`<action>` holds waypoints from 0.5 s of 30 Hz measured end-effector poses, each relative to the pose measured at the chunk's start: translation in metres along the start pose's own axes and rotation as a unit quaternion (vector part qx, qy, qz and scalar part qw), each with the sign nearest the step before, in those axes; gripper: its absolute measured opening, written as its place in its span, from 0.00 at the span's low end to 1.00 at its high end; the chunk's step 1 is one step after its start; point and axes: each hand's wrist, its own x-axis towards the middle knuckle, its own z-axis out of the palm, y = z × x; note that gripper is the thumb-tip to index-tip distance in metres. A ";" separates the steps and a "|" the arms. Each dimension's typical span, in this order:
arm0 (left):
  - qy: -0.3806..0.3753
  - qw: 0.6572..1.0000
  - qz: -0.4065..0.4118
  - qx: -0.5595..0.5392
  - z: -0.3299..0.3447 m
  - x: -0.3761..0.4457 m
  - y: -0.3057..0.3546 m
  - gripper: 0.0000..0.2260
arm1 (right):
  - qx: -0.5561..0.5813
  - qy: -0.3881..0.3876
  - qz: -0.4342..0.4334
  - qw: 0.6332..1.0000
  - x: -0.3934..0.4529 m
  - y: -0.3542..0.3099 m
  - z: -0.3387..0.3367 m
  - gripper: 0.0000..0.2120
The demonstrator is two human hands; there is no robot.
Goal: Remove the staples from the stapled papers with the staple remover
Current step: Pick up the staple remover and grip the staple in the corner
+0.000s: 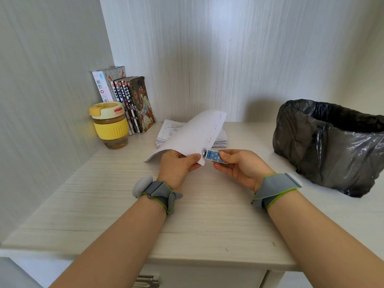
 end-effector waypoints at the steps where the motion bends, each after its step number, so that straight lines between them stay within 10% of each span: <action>1: 0.000 1.000 -0.002 0.002 0.000 0.000 0.000 0.06 | -0.009 0.002 -0.004 1.000 0.000 0.000 0.000 0.12; 15: 0.005 1.000 0.001 -0.010 -0.002 0.000 0.000 0.09 | -0.013 -0.002 -0.003 1.000 0.001 0.001 -0.001 0.11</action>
